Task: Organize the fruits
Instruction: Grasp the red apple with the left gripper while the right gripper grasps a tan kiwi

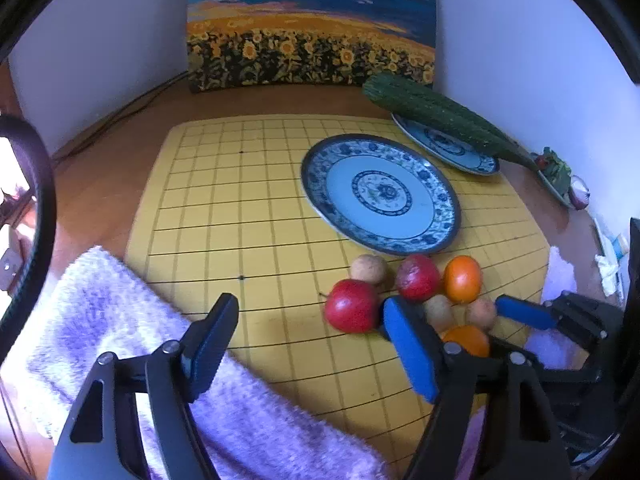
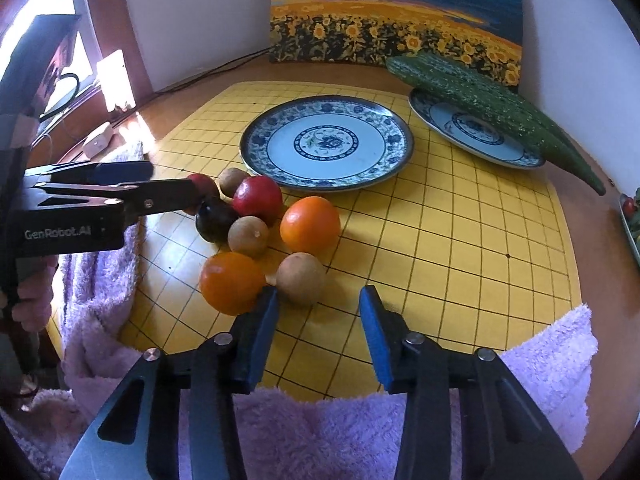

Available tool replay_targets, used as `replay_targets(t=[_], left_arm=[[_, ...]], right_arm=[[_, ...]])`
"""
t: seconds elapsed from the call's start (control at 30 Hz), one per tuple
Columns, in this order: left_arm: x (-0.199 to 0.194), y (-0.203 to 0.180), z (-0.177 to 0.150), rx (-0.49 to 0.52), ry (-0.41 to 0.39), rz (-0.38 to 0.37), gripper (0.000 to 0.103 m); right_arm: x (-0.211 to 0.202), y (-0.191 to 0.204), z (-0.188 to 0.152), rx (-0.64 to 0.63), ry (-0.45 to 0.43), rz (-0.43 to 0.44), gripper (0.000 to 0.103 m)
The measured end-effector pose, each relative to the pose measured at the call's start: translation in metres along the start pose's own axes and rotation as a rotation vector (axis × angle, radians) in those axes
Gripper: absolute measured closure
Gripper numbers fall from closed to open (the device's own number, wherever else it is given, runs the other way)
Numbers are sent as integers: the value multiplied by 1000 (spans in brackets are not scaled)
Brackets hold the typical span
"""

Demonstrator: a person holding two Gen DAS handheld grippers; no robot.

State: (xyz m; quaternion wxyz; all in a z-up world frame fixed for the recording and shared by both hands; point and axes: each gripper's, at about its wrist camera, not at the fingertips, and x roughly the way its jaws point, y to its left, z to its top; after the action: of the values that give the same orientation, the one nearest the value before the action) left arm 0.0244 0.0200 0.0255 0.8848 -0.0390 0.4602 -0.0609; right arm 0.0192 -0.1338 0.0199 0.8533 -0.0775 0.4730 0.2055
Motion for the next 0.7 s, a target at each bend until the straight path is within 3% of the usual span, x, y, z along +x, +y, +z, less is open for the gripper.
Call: replay_targets(t=[0.13, 0.3, 0.57, 0.67, 0.7], left_arm=[[5, 0, 4, -25, 9, -14, 33], [6, 1, 6, -47, 18, -60, 51], [11, 3, 9, -84, 26, -74, 51], [12, 4, 10, -93, 32, -137, 68], [11, 4, 10, -95, 32, -132, 68]], right_arm=[[2, 2, 2, -9, -2, 11, 64], [2, 2, 3, -5, -11, 29, 67], [3, 4, 3, -6, -21, 49, 68], [3, 4, 3, -4, -24, 54, 70], [3, 4, 2, -4, -26, 57, 70]])
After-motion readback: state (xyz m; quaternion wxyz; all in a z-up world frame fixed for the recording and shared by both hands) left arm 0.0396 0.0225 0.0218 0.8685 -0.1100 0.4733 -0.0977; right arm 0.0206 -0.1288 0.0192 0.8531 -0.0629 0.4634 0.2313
